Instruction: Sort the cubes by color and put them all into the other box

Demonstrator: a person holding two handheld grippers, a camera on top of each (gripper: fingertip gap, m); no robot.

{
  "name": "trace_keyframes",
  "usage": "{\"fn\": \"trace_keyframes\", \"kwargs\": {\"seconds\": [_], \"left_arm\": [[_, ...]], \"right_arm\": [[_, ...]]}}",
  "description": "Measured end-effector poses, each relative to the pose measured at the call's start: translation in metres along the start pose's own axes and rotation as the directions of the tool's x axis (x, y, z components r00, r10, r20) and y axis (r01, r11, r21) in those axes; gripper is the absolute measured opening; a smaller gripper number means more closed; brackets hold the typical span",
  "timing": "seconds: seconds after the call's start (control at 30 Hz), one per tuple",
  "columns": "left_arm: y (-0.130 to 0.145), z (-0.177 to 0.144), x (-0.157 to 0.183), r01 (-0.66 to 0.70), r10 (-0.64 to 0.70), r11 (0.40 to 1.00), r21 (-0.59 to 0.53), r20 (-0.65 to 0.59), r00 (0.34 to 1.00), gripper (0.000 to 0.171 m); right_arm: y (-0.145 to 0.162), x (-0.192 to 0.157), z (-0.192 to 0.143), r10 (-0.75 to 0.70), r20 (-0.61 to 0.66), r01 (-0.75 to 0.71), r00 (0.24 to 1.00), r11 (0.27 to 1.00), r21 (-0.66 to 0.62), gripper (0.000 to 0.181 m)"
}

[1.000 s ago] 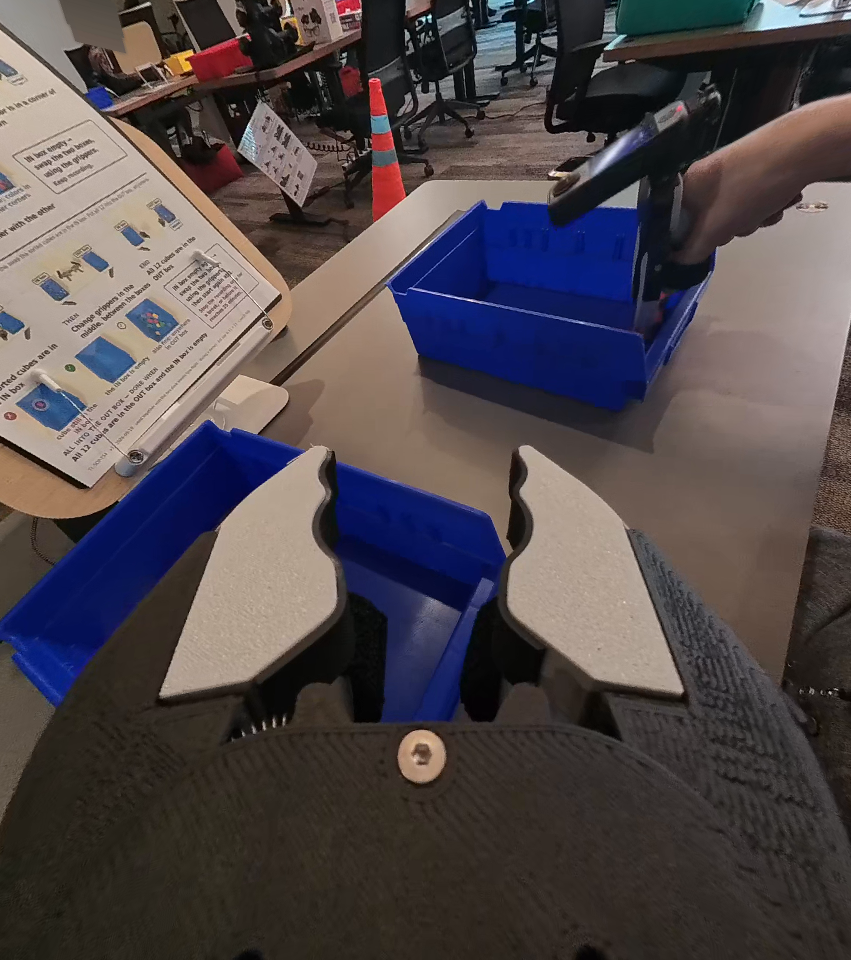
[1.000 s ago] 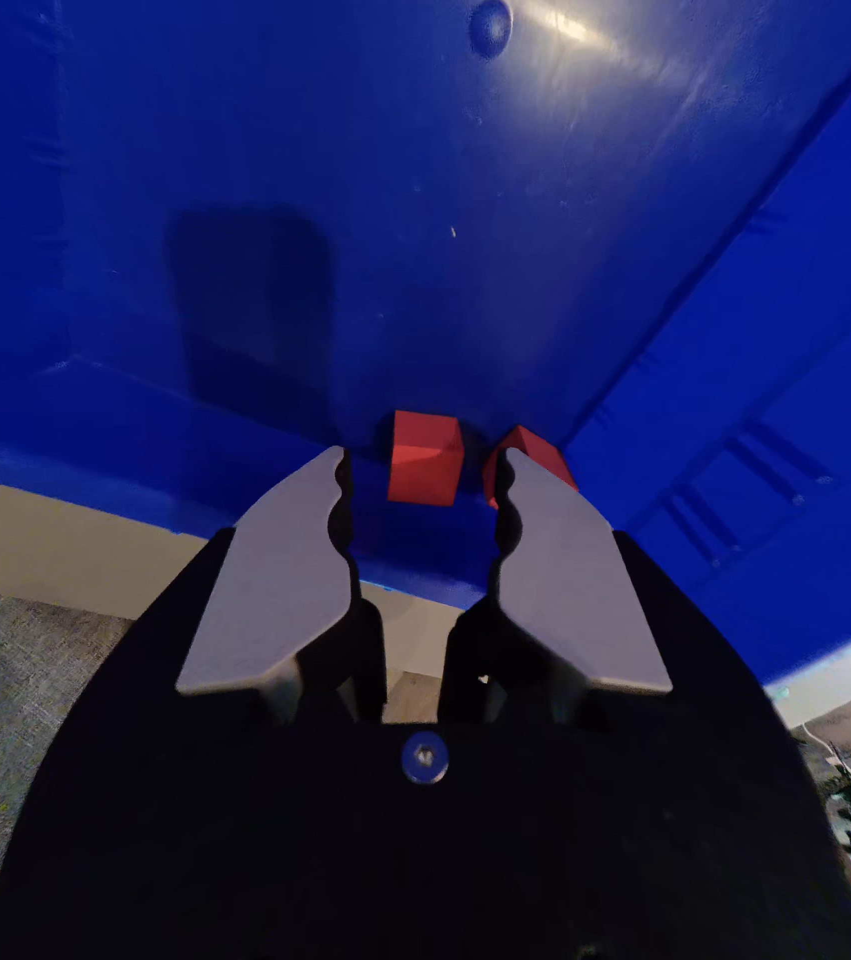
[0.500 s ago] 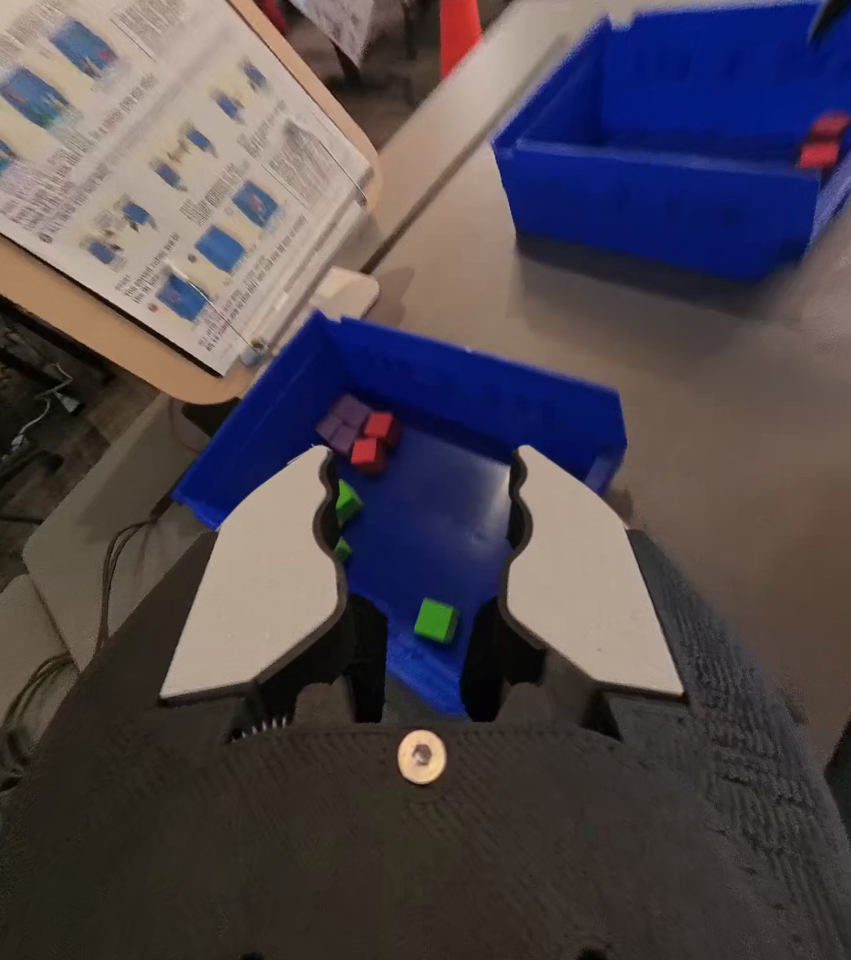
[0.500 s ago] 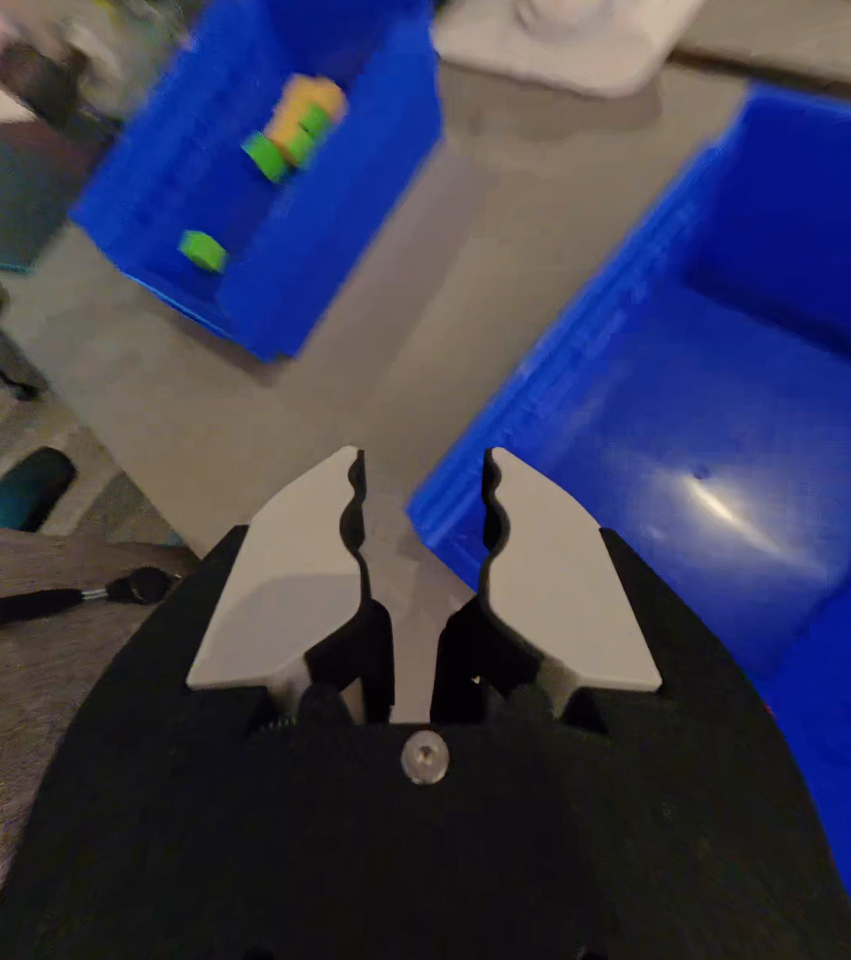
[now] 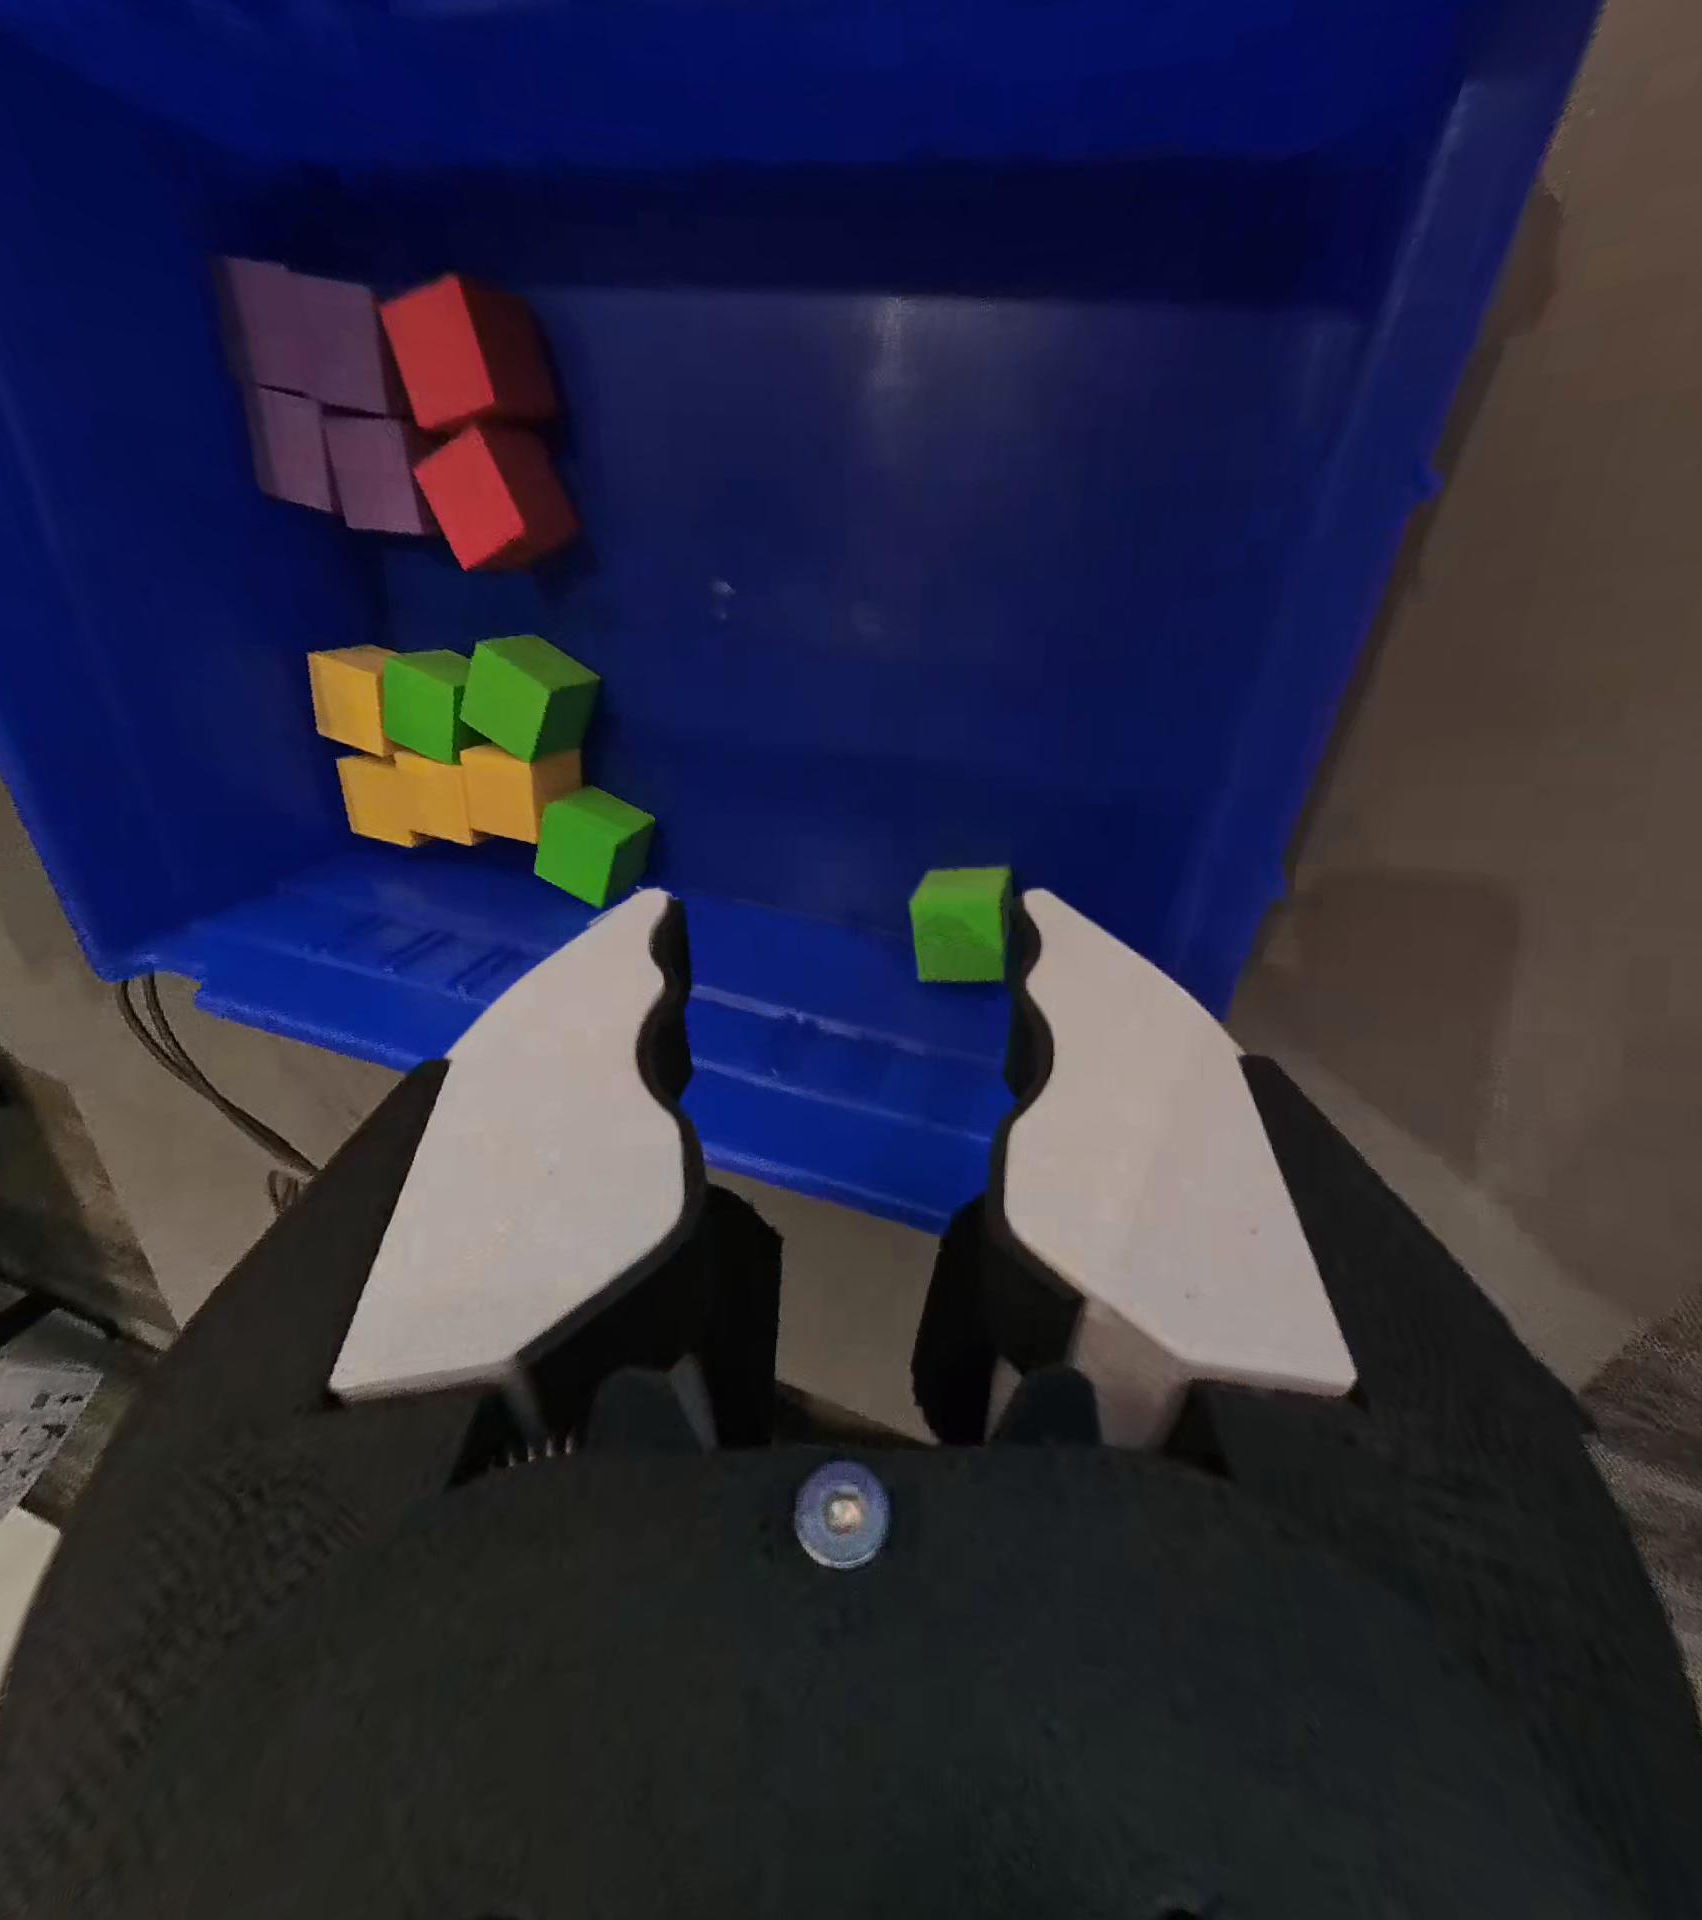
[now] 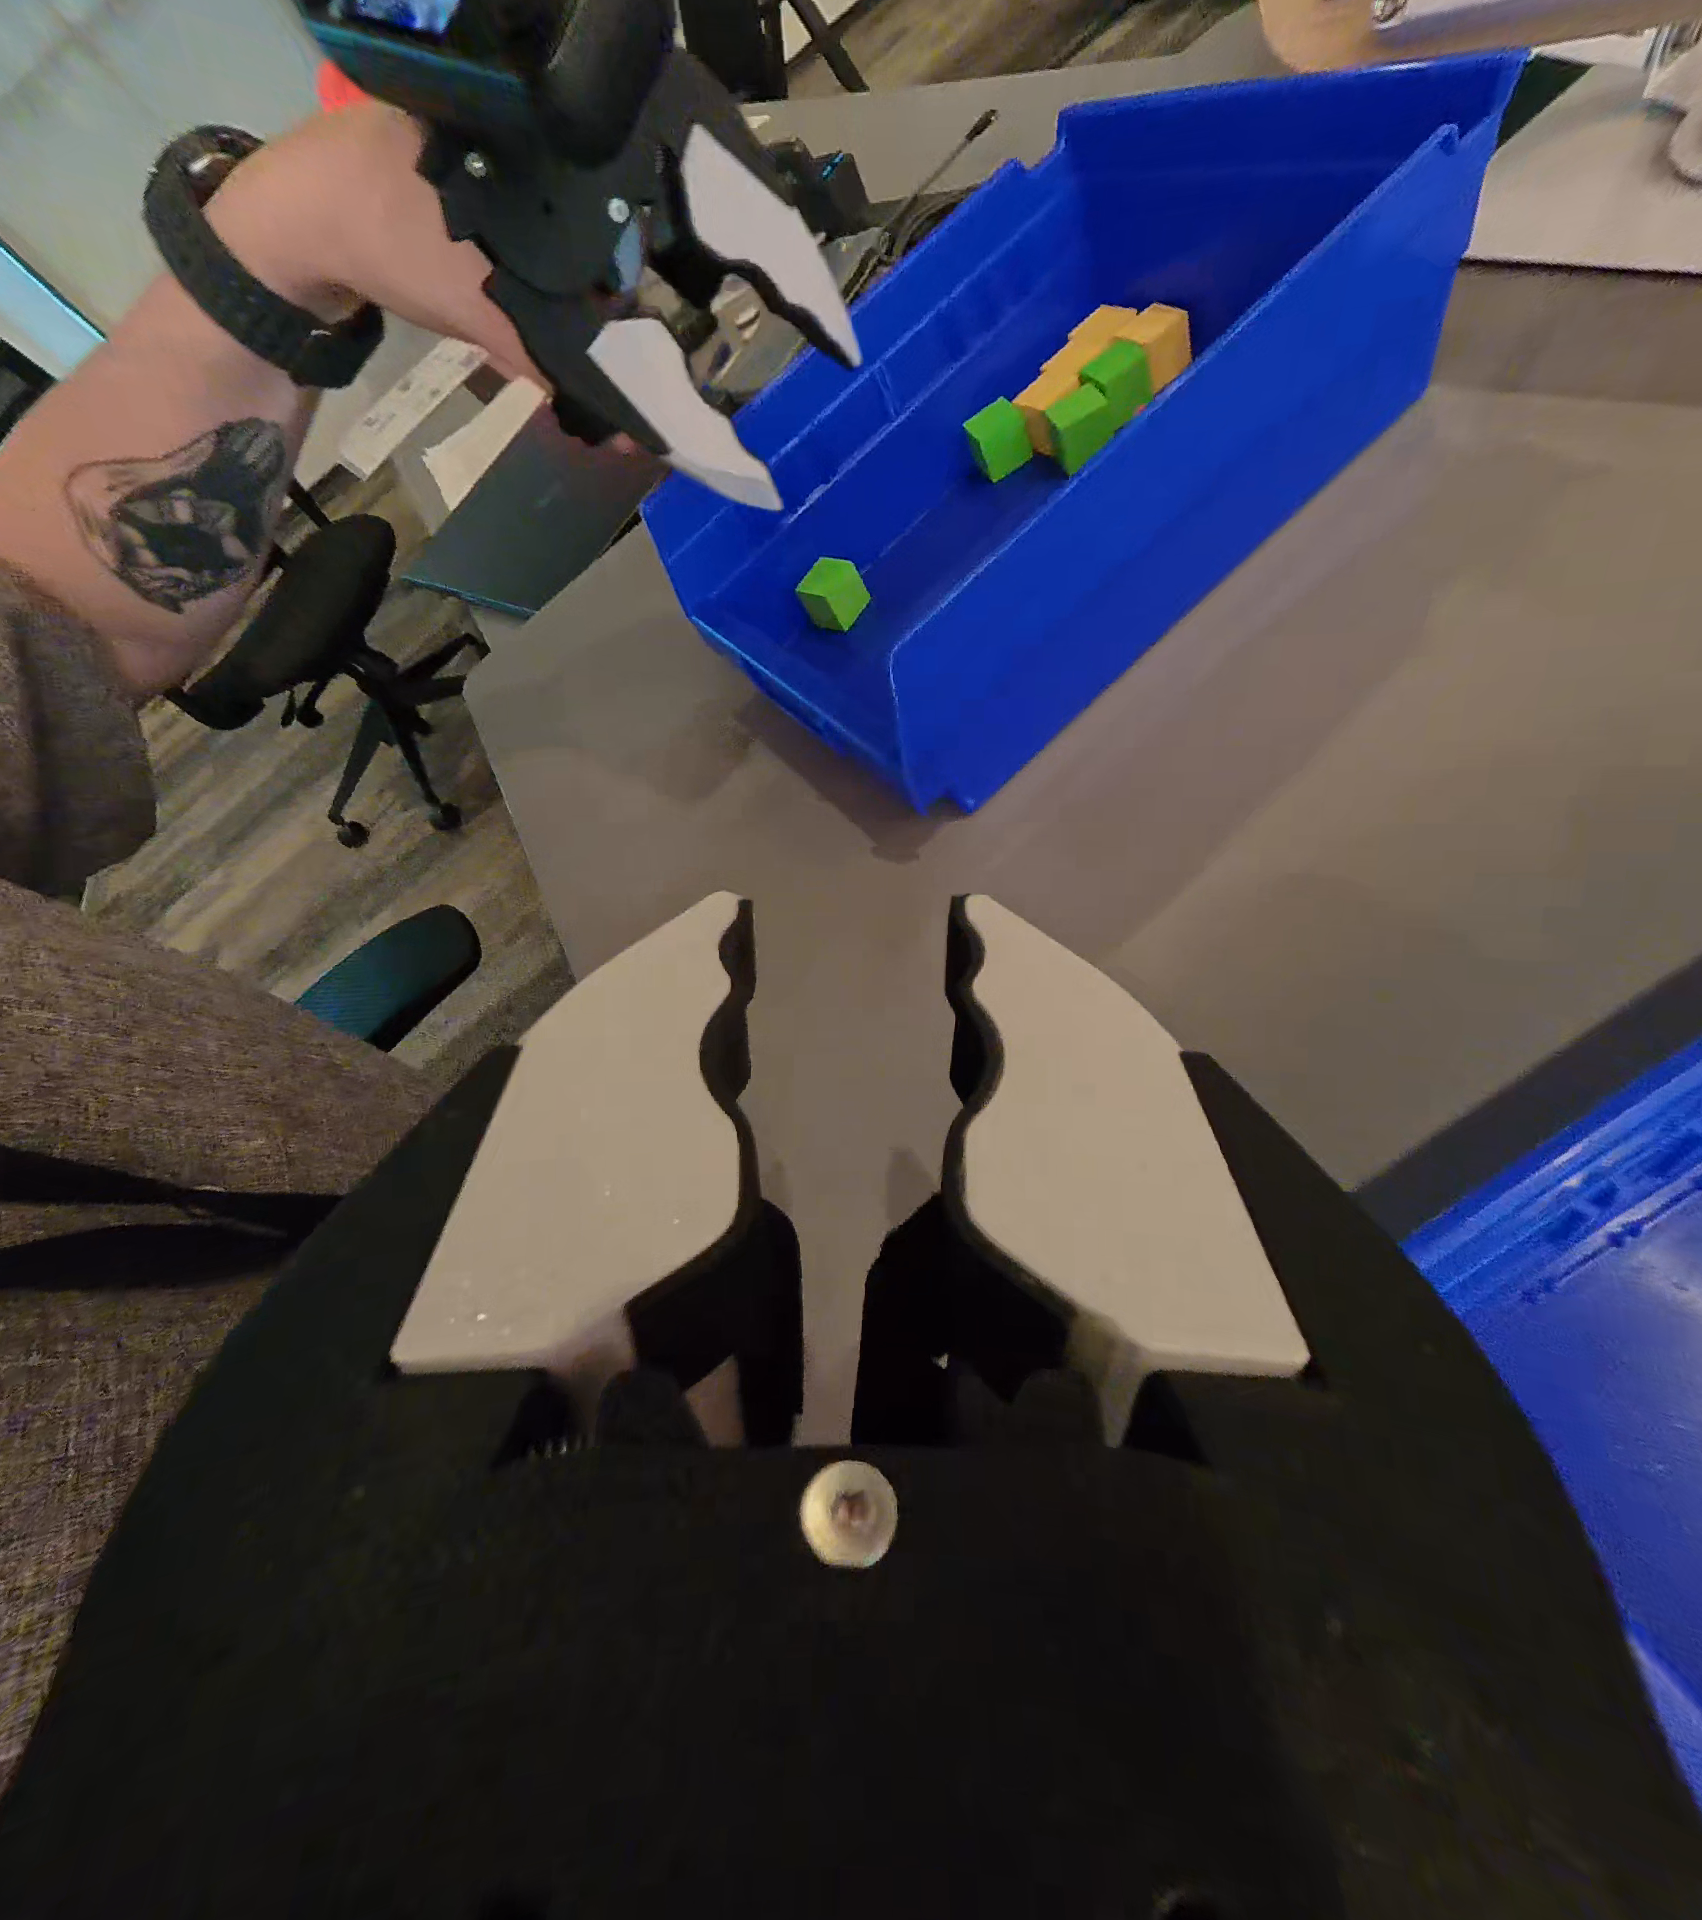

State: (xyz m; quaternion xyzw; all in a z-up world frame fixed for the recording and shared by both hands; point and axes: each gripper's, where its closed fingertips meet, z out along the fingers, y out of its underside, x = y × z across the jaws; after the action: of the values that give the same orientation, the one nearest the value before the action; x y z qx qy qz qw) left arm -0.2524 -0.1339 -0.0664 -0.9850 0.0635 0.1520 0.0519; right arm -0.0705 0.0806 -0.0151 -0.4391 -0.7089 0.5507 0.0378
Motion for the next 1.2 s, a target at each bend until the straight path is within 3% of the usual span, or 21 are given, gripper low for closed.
{"fn": "trace_keyframes", "kwargs": {"seconds": [0.17,0.4,0.63,0.77,1.03,1.2], "left_arm": [[-0.025,0.021,-0.034,-0.022,0.021,0.999,0.023,0.015,1.000,0.056],[-0.041,0.062,-0.061,0.087,-0.087,0.996,-0.008,-0.059,0.994,0.056],[-0.009,0.048,0.002,-0.004,-0.022,0.993,-0.121,-0.211,0.977,0.055],[0.014,0.044,0.026,-0.025,-0.025,0.978,-0.209,-0.232,0.972,0.056],[0.046,0.062,0.032,-0.017,-0.054,0.936,-0.352,-0.193,0.980,0.056],[0.051,0.071,0.033,-0.010,-0.064,0.925,-0.380,-0.181,0.981,0.053]], "right_arm": [[0.003,-0.001,0.006,0.028,0.027,-0.028,0.999,1.000,0.012,0.035],[0.007,-0.002,0.009,0.044,0.027,-0.045,0.999,0.999,0.028,0.034],[0.013,0.009,0.008,0.076,0.036,-0.077,0.996,0.997,0.025,0.034],[0.016,0.010,0.015,0.086,0.054,-0.087,0.995,0.996,0.006,0.035],[0.015,0.007,0.013,0.071,0.038,-0.072,0.997,0.997,0.015,0.034],[0.015,0.005,0.010,0.060,0.027,-0.061,0.998,0.998,0.021,0.034]]}}
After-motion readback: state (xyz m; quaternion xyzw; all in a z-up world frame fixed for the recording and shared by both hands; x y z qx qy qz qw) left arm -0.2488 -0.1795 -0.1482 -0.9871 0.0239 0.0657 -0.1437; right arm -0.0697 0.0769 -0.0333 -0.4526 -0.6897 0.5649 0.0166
